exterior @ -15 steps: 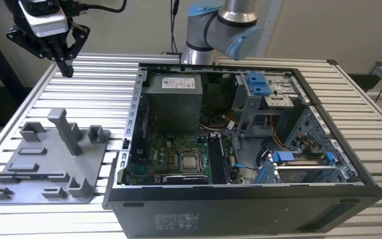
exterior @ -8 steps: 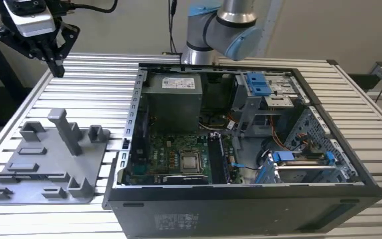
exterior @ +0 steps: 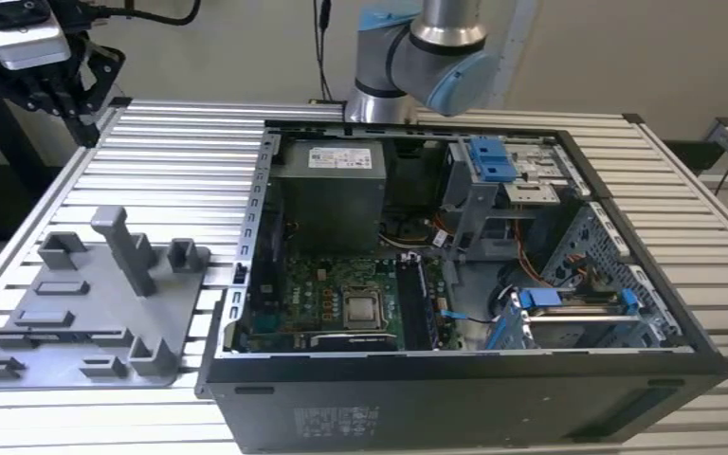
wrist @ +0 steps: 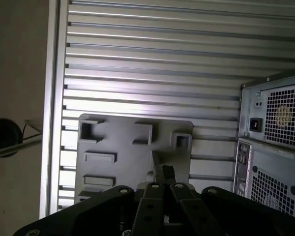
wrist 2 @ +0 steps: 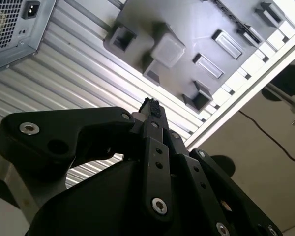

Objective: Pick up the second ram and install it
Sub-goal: 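Reach for the second ram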

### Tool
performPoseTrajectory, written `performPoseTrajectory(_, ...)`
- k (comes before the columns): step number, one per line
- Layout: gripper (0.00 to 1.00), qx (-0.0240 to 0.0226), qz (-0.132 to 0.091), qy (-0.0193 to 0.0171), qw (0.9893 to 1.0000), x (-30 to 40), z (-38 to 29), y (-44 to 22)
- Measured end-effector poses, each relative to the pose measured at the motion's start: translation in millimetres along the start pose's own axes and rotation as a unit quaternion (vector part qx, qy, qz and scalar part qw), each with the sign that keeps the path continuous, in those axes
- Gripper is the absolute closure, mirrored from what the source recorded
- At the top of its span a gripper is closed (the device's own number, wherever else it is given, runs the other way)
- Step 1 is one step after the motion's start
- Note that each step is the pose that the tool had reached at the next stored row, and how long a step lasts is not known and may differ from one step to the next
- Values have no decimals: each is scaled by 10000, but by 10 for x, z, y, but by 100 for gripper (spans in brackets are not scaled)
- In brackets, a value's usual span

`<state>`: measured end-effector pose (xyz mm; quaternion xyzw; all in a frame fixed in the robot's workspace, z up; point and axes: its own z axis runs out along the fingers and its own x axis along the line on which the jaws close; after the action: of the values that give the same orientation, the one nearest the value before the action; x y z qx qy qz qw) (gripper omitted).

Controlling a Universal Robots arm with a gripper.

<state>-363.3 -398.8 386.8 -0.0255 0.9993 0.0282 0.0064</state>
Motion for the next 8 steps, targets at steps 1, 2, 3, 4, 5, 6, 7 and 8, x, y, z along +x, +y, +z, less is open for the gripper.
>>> performPoseTrajectory(1,89,0,0,1,10000,27,-1,1)
performPoseTrajectory(2,89,0,0,1,10000,53,0,3)
performPoseTrajectory(3,89,0,0,2,10000,78,0,4)
performPoseTrajectory(4,89,0,0,3,10000,103,0,5)
performPoseTrajectory(5,89,0,0,3,10000,127,0,6)
performPoseTrajectory(6,89,0,0,4,10000,153,1,8)
performPoseTrajectory(7,89,0,0,4,10000,178,2,9)
performPoseTrajectory(8,89,0,0,5,10000,202,2,10)
